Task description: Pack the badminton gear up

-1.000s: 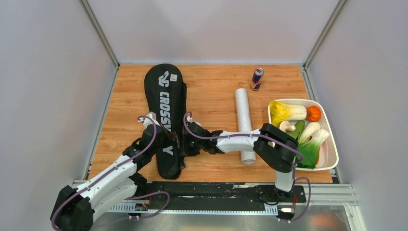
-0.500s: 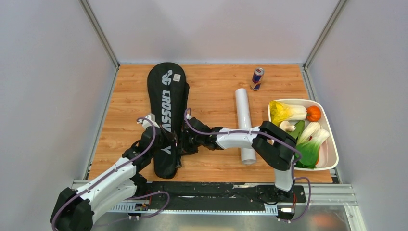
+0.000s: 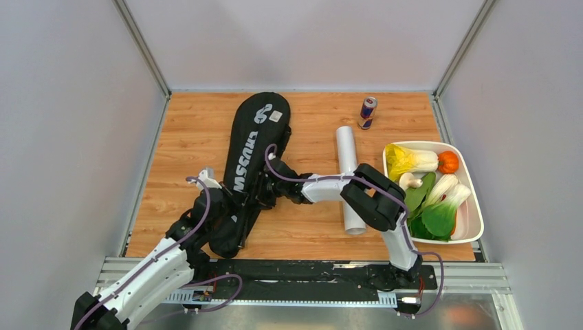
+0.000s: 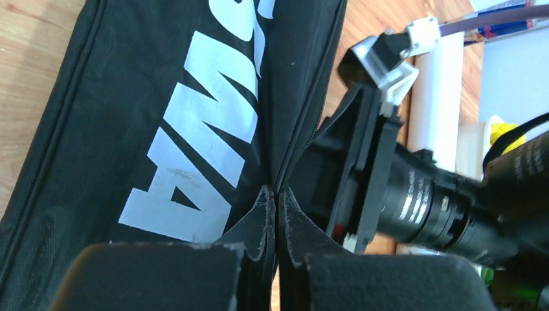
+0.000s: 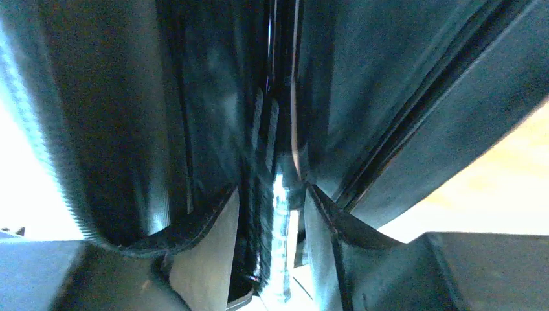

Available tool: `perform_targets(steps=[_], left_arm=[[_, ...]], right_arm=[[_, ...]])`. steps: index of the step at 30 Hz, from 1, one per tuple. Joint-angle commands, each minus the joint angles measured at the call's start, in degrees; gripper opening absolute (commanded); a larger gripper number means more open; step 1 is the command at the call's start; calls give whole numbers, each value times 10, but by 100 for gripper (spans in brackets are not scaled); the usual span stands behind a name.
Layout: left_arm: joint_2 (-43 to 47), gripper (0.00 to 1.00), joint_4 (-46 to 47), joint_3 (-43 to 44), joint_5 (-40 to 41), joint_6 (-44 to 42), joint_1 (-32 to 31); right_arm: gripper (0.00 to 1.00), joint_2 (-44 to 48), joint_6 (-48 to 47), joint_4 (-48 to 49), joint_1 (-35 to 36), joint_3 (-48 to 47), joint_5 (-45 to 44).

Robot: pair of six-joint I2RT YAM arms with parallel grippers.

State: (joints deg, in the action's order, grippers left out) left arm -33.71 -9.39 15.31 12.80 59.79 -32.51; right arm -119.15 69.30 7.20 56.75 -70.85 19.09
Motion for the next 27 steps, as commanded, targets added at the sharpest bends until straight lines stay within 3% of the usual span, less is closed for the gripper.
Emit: perform_targets(steps=[1,8,11,16,20,24,27], left_arm=[[-9,0,-36,-5,-38,10,-10],[-55,0,-39,12,-32,0,-10],[-71,0,-37,18,-34,-1,-10],[-88,0,-10,13,-46,4,-10],[-101,0,7,10,-59,8,-10],[-106,0,24,4,-74,11,-10],[-111,8,29,3,-78,9,-10]], right_arm=[[45,21,18,115,-30,-15,-57],[41,104,-81,104,-27,63,-64],[45,138,-138,57,-26,80,-77],[56,187,-157,12,-28,111,-147],[59,169,-163,-21,-34,92,-207],[62,133,-156,-22,-46,71,-205],[70,113,-160,-21,-51,52,-212]])
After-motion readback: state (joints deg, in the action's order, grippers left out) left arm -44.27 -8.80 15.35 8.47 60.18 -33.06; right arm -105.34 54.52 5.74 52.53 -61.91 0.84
